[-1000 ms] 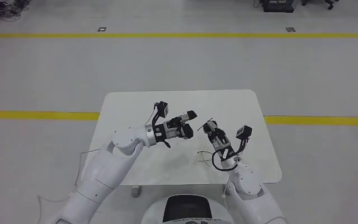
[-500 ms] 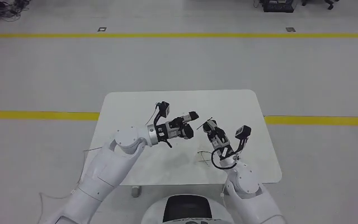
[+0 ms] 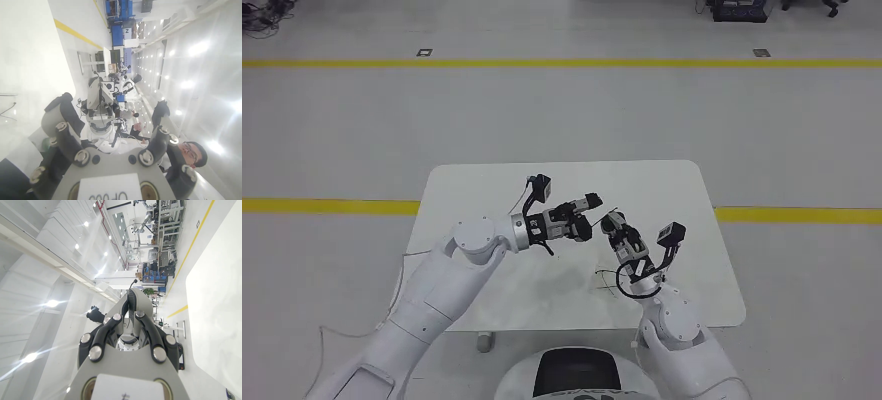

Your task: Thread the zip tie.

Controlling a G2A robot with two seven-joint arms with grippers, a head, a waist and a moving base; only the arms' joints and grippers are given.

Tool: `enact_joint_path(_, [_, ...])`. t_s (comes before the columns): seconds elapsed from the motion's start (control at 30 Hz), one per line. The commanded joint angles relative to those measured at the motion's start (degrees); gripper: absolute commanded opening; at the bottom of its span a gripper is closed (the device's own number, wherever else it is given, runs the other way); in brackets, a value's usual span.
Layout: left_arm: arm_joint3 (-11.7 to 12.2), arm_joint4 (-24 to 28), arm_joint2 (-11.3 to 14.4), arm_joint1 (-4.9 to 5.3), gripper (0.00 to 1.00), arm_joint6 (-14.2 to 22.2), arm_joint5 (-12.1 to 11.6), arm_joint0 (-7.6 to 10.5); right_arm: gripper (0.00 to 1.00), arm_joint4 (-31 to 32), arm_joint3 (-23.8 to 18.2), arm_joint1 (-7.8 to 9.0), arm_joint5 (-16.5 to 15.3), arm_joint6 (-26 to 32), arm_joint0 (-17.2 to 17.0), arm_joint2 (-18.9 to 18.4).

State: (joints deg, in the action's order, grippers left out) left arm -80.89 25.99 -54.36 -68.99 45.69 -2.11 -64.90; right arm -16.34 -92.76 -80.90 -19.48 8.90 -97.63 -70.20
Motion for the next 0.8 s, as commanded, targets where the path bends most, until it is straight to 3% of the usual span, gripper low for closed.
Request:
enact_joint_path(0.0, [-0.05, 0.01, -0.03, 0.01, 1.00, -0.02, 0.03, -0.05, 0.00, -0.02, -0.01, 0.00, 0.00, 0.01, 0.00, 0.00])
enact_joint_path(0.33, [-0.42, -0.03, 0.32, -0.07, 1.00, -2.28, -1.32, -0.18, 0.00, 2.42, 0.15, -0.08, 0.00, -2.18, 0.32, 0.39])
enact_joint_path(0.77, [-1.04, -1.12, 0.82, -0.01, 1.00, -4.02, -0.91, -0.58, 0.00, 3.92, -0.49, -0.19, 0.00, -4.77, 0.40, 0.37])
